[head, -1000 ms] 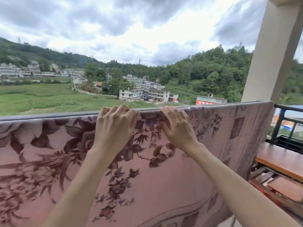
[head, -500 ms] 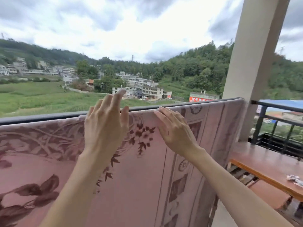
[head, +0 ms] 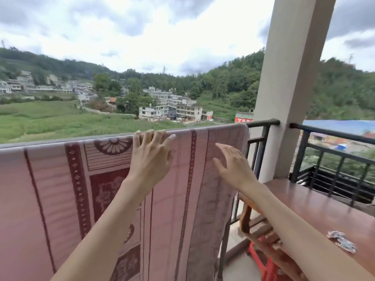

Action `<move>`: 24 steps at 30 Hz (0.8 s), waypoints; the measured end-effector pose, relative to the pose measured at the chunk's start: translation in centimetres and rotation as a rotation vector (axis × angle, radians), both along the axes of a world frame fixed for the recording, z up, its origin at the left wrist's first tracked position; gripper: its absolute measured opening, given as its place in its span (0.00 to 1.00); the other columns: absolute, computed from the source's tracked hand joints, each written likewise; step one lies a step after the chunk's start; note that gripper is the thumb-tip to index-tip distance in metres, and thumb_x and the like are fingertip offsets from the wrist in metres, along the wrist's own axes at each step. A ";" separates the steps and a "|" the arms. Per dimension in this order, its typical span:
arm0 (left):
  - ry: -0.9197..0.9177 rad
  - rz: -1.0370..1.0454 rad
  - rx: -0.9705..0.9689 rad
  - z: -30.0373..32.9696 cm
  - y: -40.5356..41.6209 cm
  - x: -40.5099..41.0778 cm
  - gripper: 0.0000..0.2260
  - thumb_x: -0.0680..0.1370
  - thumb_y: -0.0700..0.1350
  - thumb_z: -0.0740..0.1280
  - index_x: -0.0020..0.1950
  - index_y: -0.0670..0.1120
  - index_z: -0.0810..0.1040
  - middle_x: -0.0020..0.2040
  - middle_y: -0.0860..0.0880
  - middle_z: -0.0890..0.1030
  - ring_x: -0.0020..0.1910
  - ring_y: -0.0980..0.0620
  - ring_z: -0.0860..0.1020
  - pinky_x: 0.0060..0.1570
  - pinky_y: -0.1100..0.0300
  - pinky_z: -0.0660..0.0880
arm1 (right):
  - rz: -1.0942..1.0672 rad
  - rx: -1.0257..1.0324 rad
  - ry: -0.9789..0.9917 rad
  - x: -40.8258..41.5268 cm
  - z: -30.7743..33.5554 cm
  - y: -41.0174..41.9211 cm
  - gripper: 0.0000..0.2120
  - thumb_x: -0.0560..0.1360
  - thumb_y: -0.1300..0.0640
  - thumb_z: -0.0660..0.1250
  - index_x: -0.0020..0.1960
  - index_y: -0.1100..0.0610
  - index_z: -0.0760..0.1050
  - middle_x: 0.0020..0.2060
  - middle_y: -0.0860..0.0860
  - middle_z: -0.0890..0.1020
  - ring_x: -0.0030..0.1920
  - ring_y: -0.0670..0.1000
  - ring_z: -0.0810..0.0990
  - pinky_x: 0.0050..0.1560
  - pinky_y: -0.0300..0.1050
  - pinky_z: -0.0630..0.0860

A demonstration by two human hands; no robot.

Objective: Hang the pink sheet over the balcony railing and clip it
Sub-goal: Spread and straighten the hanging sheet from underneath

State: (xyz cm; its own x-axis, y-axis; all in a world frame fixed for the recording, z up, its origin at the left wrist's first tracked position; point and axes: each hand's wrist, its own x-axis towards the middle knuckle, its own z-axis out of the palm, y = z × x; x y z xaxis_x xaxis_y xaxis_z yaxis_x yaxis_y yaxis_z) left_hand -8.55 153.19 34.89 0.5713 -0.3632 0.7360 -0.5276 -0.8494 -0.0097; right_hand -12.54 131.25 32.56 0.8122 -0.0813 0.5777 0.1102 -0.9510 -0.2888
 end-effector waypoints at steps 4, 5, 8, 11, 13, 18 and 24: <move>-0.051 -0.044 -0.019 -0.7 -8.2 3.3 0.18 0.76 0.47 0.64 0.66 0.48 0.71 0.65 0.46 0.73 0.65 0.44 0.68 0.66 0.46 0.52 | 0.031 0.149 0.019 2.7 -0.8 -7.8 0.21 0.79 0.53 0.59 0.71 0.57 0.65 0.68 0.53 0.70 0.69 0.52 0.66 0.67 0.45 0.62; -0.068 -0.026 -0.033 -0.8 -10.0 4.1 0.18 0.76 0.46 0.64 0.65 0.48 0.72 0.64 0.45 0.74 0.62 0.44 0.70 0.63 0.48 0.52 | 0.027 0.185 0.008 3.7 -0.6 -9.6 0.20 0.79 0.53 0.59 0.70 0.57 0.66 0.67 0.53 0.71 0.68 0.52 0.68 0.66 0.45 0.64; -0.113 0.041 -0.071 -0.7 -15.5 6.6 0.16 0.78 0.49 0.61 0.65 0.49 0.72 0.60 0.48 0.76 0.57 0.45 0.72 0.56 0.52 0.53 | 0.043 0.384 -0.026 7.2 0.6 -14.9 0.18 0.79 0.54 0.59 0.67 0.59 0.69 0.62 0.54 0.76 0.59 0.50 0.74 0.56 0.40 0.69; -0.110 0.093 -0.098 -0.2 -20.3 8.4 0.17 0.79 0.52 0.58 0.67 0.51 0.70 0.60 0.50 0.76 0.56 0.47 0.72 0.53 0.53 0.53 | 0.079 0.525 0.059 10.1 1.3 -19.0 0.21 0.79 0.51 0.60 0.67 0.60 0.69 0.58 0.55 0.78 0.54 0.50 0.76 0.52 0.41 0.70; -0.091 0.091 -0.107 0.2 -23.4 9.1 0.17 0.79 0.52 0.58 0.67 0.52 0.71 0.60 0.50 0.77 0.56 0.47 0.73 0.53 0.53 0.54 | 0.145 0.558 0.139 11.7 1.1 -21.2 0.22 0.78 0.48 0.60 0.67 0.60 0.69 0.58 0.54 0.77 0.57 0.51 0.75 0.56 0.44 0.73; -0.094 0.170 -0.150 -0.1 -28.0 10.4 0.15 0.77 0.52 0.62 0.63 0.51 0.74 0.56 0.50 0.79 0.54 0.45 0.74 0.55 0.49 0.62 | 0.485 0.702 0.151 16.1 1.3 -23.3 0.21 0.76 0.48 0.64 0.61 0.62 0.74 0.55 0.56 0.80 0.55 0.51 0.78 0.54 0.45 0.77; -0.043 0.370 -0.247 -0.1 -30.8 10.1 0.18 0.76 0.55 0.64 0.65 0.53 0.72 0.59 0.49 0.77 0.59 0.44 0.69 0.61 0.48 0.62 | 0.876 0.766 0.113 19.7 1.1 -24.0 0.13 0.75 0.54 0.66 0.57 0.57 0.76 0.56 0.48 0.77 0.55 0.41 0.73 0.52 0.24 0.69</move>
State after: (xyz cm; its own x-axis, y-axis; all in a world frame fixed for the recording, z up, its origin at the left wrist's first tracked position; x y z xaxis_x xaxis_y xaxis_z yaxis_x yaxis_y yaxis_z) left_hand 1.59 122.34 34.76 0.5967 0.0494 0.8009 -0.1913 -0.9606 0.2018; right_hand 7.14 107.24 33.61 0.8068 0.2363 0.5415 0.5793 -0.1359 -0.8037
